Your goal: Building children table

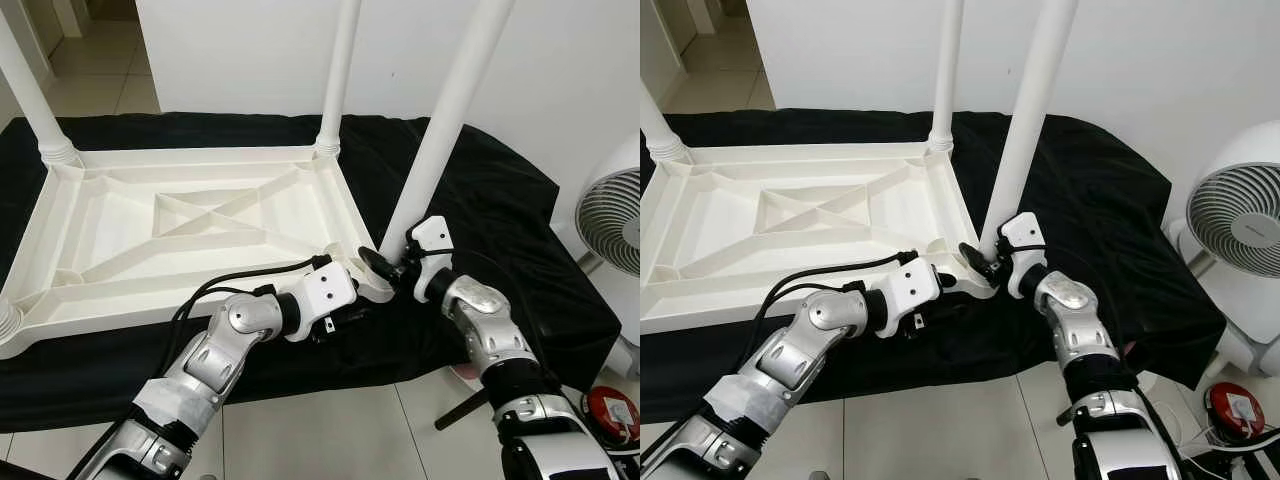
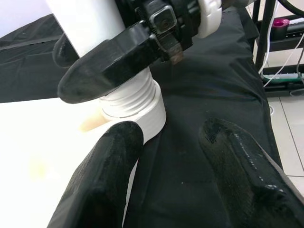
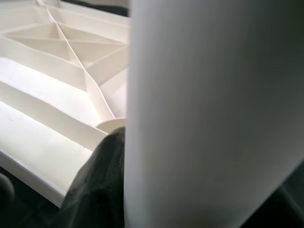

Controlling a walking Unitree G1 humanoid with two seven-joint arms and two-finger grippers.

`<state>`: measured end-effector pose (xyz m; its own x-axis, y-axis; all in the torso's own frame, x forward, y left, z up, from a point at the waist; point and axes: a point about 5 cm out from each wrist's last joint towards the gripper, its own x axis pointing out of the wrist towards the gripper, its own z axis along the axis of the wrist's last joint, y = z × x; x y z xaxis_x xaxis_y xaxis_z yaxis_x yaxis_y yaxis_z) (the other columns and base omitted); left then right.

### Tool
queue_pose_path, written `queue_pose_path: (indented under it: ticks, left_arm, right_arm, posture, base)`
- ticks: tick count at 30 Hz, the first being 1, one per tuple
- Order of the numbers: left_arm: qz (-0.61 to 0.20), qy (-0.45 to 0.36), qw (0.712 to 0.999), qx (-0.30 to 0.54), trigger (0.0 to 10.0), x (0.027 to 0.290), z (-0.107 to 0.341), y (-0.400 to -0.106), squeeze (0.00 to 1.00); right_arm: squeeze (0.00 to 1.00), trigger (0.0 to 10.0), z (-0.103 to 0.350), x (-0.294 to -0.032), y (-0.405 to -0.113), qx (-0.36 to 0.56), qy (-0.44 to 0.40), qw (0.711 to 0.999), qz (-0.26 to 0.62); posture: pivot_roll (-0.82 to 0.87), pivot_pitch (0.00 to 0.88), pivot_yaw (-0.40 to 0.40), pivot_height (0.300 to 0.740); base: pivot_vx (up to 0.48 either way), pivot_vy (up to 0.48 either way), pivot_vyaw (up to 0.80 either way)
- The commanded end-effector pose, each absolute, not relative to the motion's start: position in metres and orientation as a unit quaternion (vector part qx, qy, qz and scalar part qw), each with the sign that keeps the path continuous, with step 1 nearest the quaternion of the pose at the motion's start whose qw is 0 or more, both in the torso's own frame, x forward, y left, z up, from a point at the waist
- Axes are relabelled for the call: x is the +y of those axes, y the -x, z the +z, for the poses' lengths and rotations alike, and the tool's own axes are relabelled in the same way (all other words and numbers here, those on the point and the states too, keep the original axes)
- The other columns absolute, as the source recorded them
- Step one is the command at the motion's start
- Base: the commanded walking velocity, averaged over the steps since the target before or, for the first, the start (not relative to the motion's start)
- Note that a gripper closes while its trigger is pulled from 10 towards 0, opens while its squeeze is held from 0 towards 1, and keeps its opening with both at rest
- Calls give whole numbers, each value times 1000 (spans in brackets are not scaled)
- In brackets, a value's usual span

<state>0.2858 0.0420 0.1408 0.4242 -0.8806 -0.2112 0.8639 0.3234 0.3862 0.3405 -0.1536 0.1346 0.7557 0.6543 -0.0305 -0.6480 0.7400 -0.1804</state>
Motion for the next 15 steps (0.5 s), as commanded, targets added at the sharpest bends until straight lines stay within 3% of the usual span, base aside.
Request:
queue_pose_path:
  ticks: [1,14,15]
  left_arm:
    - [-523,-231,820,-28,10000,42,143,-288,0]
    - [-524,-231,820,-28,10000,42,142,-288,0]
    - [-525,-231,819,-29,10000,42,142,-288,0]
  right_arm:
    - [0,0,130,-153,-340,3,109,924,368]
    - [0,0,112,-156,-334,21,73,918,388]
    - [0,10000,111,-156,-335,26,64,929,365]
  posture:
    - [-61,0,-61,740]
    - [-65,0,-53,740]
    - [-66,0,-53,740]
  base:
    - [0,0,0]
    - [0,0,0]
    - [0,0,0]
